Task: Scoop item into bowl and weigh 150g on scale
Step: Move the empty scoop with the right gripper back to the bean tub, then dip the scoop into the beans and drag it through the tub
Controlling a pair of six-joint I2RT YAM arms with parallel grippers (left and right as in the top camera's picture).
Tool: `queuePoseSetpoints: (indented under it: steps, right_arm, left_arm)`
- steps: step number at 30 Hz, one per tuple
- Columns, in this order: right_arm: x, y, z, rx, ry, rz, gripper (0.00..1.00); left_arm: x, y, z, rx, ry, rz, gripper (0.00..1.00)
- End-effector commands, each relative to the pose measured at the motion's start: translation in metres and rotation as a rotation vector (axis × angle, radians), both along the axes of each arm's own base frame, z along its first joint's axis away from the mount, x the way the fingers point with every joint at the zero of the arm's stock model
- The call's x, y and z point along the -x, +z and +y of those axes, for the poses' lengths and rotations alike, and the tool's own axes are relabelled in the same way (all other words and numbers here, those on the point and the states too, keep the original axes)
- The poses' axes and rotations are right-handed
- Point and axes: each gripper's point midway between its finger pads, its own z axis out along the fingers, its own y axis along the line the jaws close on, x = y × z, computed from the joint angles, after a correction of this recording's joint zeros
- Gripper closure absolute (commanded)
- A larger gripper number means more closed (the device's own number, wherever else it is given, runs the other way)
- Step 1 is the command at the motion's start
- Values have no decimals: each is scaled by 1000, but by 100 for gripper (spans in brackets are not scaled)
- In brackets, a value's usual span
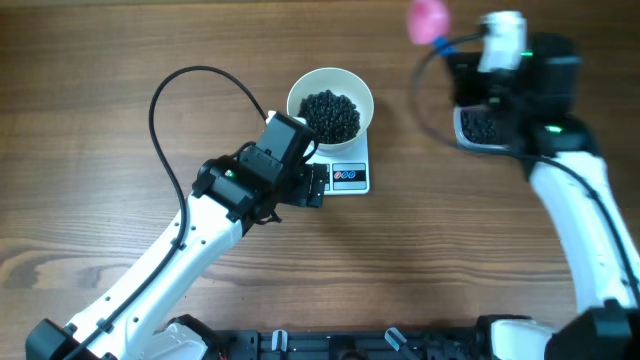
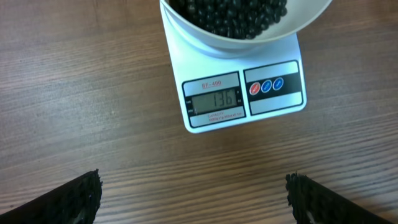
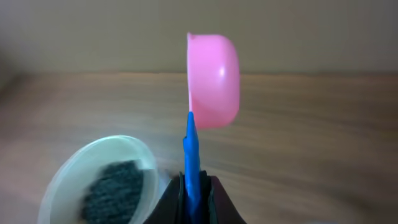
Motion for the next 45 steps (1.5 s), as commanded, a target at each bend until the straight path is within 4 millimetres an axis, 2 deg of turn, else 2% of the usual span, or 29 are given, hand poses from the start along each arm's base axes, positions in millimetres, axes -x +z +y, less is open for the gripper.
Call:
queuePoseSetpoints:
  steps: [1,3,8,13,18,25,34,37,40,45]
  right_arm:
    - [20,10,-60,6,-180,36,96]
    - [35,2,-82,0,-238,100,96]
    - [64,-27,-115,9,-319,248,96]
    - [86,-55,-129,241,-232,356,96]
    - [87,-70,-138,316,-218,403,96]
    - [83,-109,-139,293,-192,511,96]
    - [81,-130,-134,277,-163,564,96]
    - [77,-140,-121,242,-113,578,96]
    - [75,-147,-100,190,-41,586,96]
    - [76,-148,-81,180,17,595,96]
  left_arm:
    - [0,-4,2,-7,-4,10,0]
    - [0,-4,2,-7,-4,10,0]
    - [0,-4,2,-7,-4,10,0]
    - [0,-4,2,-7,-4,10,0]
    - [0,-4,2,-7,-4,10,0]
    - [0,-4,2,-7,-4,10,0]
    - [0,-4,2,-7,-4,10,0]
    - [0,-4,2,-7,-4,10,0]
    - [0,-4,2,-7,-4,10,0]
    - [0,-4,2,-7,-4,10,0]
